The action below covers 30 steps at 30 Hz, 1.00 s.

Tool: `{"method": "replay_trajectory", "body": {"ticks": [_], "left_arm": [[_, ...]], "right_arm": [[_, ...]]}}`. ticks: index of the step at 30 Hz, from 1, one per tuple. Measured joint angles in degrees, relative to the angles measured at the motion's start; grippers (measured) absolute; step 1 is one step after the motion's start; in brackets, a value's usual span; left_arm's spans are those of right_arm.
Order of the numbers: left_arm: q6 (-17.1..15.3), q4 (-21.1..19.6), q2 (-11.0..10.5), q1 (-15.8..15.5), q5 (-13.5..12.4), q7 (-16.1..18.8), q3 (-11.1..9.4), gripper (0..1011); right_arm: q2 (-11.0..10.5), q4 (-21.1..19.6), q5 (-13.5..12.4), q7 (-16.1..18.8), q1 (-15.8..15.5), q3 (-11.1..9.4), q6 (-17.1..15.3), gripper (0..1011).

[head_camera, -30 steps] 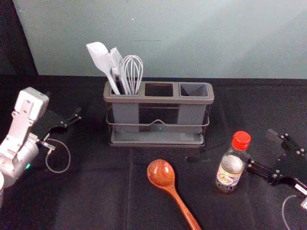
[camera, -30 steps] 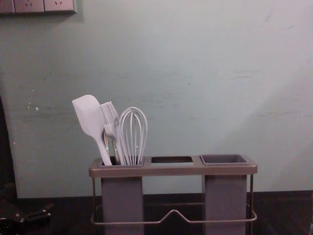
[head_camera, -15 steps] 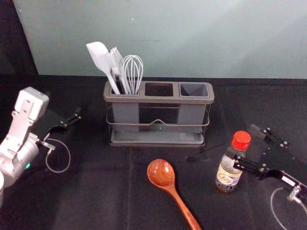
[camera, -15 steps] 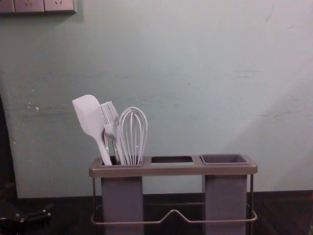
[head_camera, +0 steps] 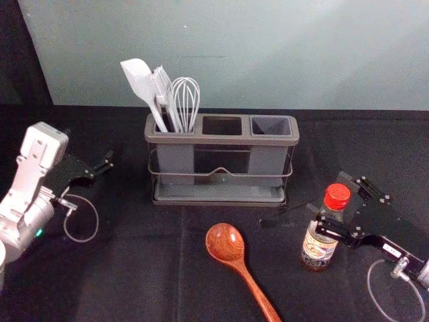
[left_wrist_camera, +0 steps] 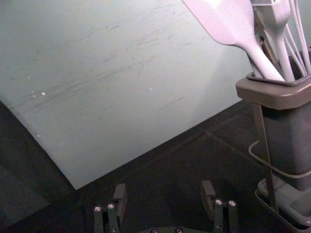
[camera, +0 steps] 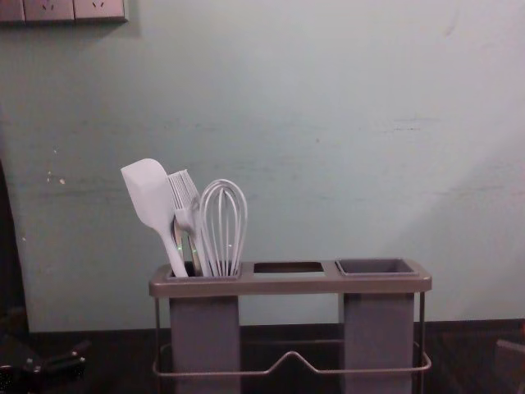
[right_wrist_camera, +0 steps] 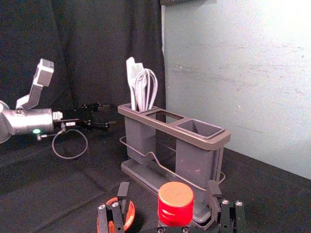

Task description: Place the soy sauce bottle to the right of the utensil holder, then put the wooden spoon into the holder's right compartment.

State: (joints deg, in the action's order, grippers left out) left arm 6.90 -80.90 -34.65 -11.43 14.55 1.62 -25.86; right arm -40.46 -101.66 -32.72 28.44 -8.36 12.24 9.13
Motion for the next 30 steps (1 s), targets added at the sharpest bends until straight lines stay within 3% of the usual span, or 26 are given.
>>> {"method": "replay_trajectory", "body": {"ticks": [6, 18, 23, 30], "left_arm": [[0.00, 0.00, 0.00, 0.00, 0.00, 0.00, 0.00, 1005], [0.00, 0.00, 0.00, 0.00, 0.00, 0.00, 0.00, 1005], [0.00, 0.00, 0.00, 0.00, 0.00, 0.00, 0.00, 1005], [0.00, 0.00, 0.00, 0.00, 0.00, 0.00, 0.00, 1005]], "right_arm": [[0.80, 0.17, 0.80, 0.04, -0.11, -0.55, -0.01, 947], [2.44, 0.52, 1.49, 0.54, -0.87, -2.11, -0.55, 607], [2.98, 0.06, 1.27, 0.69, -1.56, -3.04, -0.54, 422], [3.25, -1.92, 0.03, 0.86, -3.01, -4.73, -0.80, 381]]}}
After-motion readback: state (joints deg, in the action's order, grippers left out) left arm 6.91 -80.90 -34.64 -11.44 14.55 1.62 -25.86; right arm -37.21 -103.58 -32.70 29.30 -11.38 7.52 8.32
